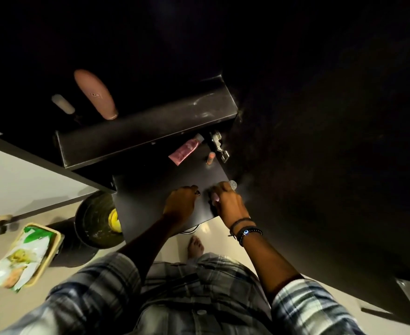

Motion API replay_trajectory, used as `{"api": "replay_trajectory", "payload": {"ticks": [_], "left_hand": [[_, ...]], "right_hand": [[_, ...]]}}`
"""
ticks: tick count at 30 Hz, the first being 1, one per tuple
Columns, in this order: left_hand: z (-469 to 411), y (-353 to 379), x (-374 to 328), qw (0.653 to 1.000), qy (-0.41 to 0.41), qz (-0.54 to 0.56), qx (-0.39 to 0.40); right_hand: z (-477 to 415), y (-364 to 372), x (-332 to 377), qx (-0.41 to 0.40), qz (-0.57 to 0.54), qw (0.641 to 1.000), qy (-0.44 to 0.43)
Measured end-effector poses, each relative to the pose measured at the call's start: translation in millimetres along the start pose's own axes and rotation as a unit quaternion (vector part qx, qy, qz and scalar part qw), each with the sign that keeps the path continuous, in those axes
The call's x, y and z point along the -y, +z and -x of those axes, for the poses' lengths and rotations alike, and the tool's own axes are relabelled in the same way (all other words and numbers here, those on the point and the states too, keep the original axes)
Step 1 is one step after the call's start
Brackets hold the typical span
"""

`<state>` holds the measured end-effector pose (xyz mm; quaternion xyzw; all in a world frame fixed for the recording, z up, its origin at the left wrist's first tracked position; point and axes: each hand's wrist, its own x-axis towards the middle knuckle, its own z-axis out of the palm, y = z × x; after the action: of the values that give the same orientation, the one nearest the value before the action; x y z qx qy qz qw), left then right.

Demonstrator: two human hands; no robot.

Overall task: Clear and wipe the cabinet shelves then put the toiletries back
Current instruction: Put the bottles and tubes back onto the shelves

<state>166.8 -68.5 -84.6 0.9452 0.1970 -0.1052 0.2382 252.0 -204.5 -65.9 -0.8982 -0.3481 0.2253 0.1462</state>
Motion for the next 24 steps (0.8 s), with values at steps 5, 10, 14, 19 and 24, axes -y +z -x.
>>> {"api": "replay_trajectory", "payload": {"ticks": [5, 10, 14, 19, 24], "left_hand": [[13, -6, 7, 1.0, -0.002, 0.016, -0.003], [31, -33, 4, 0.998, -0.004, 0.045, -0.033], [63, -77, 0, 0.991, 0.01, 0.069, -0.112], [106, -149, -9, 0.955, 0.007, 0.169, -0.242], [147, -236, -24, 0.902, 0.023, 0.206, -0.379]], "right_hand": [[0, 6, 4, 0.001, -0.005, 1.0, 0.004], [3, -9, 21, -0.013, -0.04, 0.999, -0.015], [18, -37, 60, -0.102, -0.126, 0.985, -0.057], [36, -98, 124, -0.179, -0.232, 0.95, -0.109], [56, -168, 193, -0.229, -0.37, 0.877, -0.202]]}}
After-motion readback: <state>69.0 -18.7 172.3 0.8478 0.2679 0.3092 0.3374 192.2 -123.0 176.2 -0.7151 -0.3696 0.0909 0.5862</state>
